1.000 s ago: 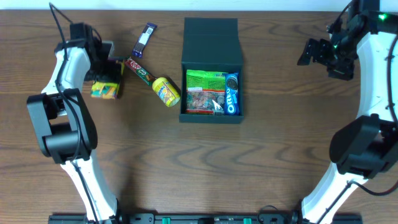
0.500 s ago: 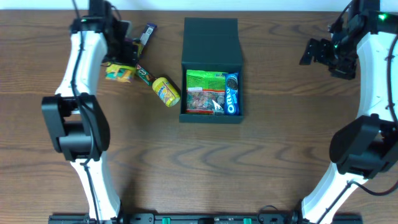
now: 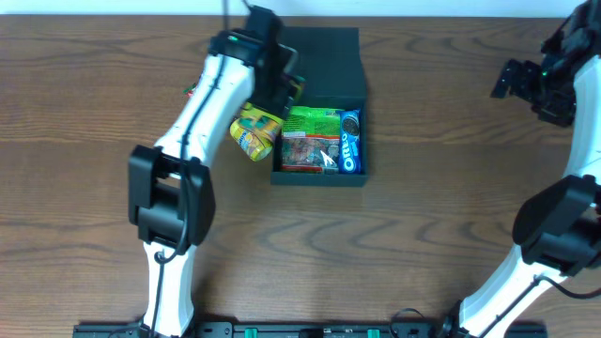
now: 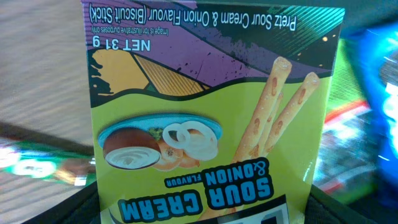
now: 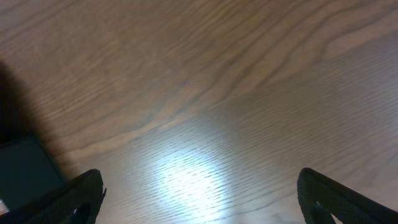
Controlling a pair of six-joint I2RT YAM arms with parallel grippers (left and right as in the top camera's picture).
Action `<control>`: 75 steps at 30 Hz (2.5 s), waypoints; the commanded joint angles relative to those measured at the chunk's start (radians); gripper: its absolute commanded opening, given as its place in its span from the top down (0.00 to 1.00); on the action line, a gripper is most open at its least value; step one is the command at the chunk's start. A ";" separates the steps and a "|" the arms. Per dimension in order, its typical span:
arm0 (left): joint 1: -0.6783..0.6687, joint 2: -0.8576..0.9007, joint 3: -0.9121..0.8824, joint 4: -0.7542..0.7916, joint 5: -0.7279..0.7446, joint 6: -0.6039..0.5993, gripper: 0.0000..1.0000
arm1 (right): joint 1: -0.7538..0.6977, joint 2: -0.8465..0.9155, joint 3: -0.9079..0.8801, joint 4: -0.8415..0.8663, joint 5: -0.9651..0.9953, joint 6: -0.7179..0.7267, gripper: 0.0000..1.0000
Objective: Pack container
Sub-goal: 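Lift the Pretz box and carry it over the green box, then lower the Pretz box into the box's front left and release it, then push the Pretz box down into the box with the left gripper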
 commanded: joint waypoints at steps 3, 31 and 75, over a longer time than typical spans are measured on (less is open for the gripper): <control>-0.087 0.006 0.024 -0.038 -0.012 -0.058 0.22 | -0.027 0.005 -0.001 0.010 0.011 -0.010 0.01; -0.158 0.006 0.024 -0.077 -0.065 -0.516 0.18 | -0.026 0.005 -0.001 -0.011 0.000 -0.008 0.01; -0.218 0.048 -0.183 0.267 0.113 -0.453 0.94 | -0.026 0.005 -0.001 -0.005 -0.001 -0.010 0.01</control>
